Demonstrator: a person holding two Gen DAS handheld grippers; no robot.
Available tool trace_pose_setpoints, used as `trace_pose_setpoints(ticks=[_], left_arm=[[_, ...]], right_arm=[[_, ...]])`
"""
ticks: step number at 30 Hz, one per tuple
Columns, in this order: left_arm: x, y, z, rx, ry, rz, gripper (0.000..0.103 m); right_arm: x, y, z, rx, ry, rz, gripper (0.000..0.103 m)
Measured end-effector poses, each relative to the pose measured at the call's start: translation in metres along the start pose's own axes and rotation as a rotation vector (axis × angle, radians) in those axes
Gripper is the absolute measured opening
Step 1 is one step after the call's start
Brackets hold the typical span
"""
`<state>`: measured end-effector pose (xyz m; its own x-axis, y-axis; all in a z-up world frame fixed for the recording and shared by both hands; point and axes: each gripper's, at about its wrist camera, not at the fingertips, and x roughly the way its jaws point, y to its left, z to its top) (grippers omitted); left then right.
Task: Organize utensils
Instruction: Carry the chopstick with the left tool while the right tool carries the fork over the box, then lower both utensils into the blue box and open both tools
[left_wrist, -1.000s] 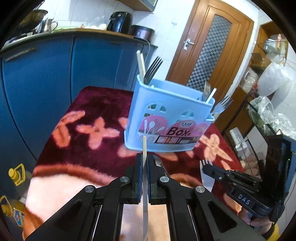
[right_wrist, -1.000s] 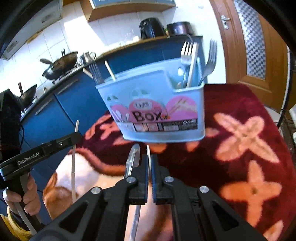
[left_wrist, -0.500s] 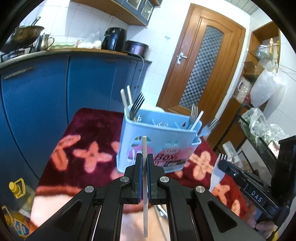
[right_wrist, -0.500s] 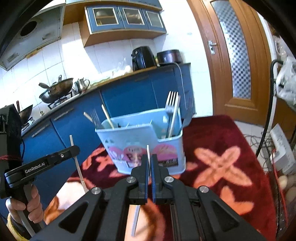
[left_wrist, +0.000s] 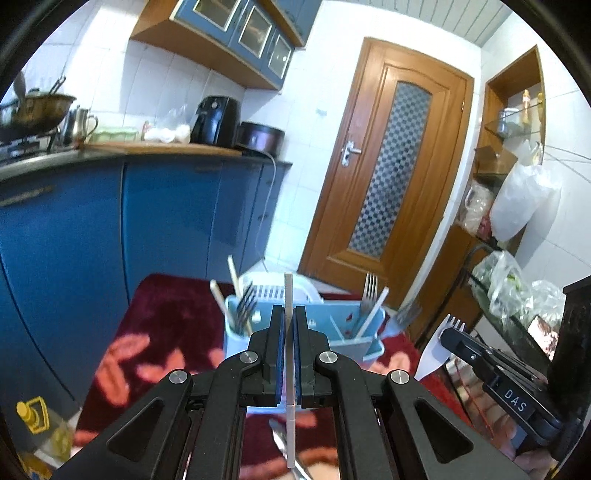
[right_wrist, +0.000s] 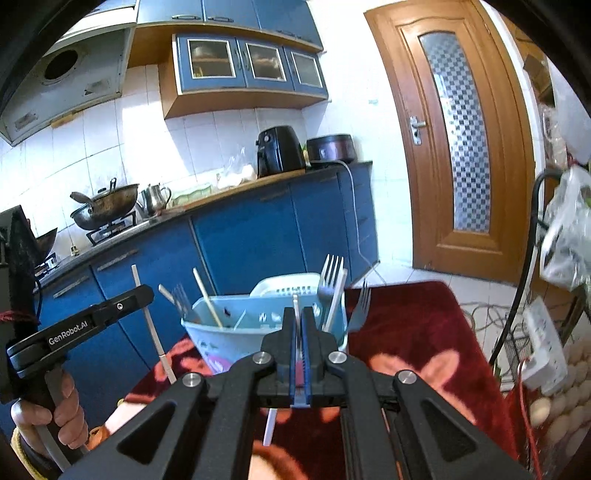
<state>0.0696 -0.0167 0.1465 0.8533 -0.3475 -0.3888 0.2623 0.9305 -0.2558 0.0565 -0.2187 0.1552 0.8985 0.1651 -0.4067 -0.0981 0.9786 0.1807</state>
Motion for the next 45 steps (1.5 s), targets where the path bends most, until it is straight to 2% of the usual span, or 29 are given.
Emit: trace_pose_setpoints(ticks=[15,19,24,29,35,40,42,44,45], left_arm=[[0.003,-0.004,0.065,0.043,-0.145,0.035,0.004],[0.01,-0.001,0.079,0.038,-0.167,0.048,0.004],[0.026,0.002,0.082,0.05,-0.194,0.065,0.004],[0.048,0.005,0.071,0.053,-0.156,0.068,0.004],[0.074,0.01,0.048,0.05,-0.072,0.064,0.004],[0.084,0.011,0.034,0.059,-0.037,0.063,0.004],[0.088,0.01,0.029,0.06,-0.018,0.06,0.004],[0.093,0.011,0.025,0.054,0.008,0.058,0.004],[0.093,0.011,0.024,0.052,0.008,0.061,0.005]], right_arm=[[0.006,0.001,0.056,-0.069,-0.114,-0.072,0.004],[0.013,0.0,0.062,-0.095,-0.14,-0.13,0.004],[0.027,0.0,0.061,-0.109,-0.142,-0.146,0.004],[0.047,0.002,0.052,-0.133,-0.103,-0.144,0.004],[0.065,0.004,0.034,-0.156,-0.041,-0.125,0.004],[0.074,0.003,0.024,-0.145,-0.009,-0.115,0.004],[0.077,0.002,0.022,-0.131,0.004,-0.107,0.008],[0.077,0.0,0.02,-0.119,0.008,-0.102,0.024],[0.076,0.0,0.019,-0.114,0.007,-0.098,0.028]])
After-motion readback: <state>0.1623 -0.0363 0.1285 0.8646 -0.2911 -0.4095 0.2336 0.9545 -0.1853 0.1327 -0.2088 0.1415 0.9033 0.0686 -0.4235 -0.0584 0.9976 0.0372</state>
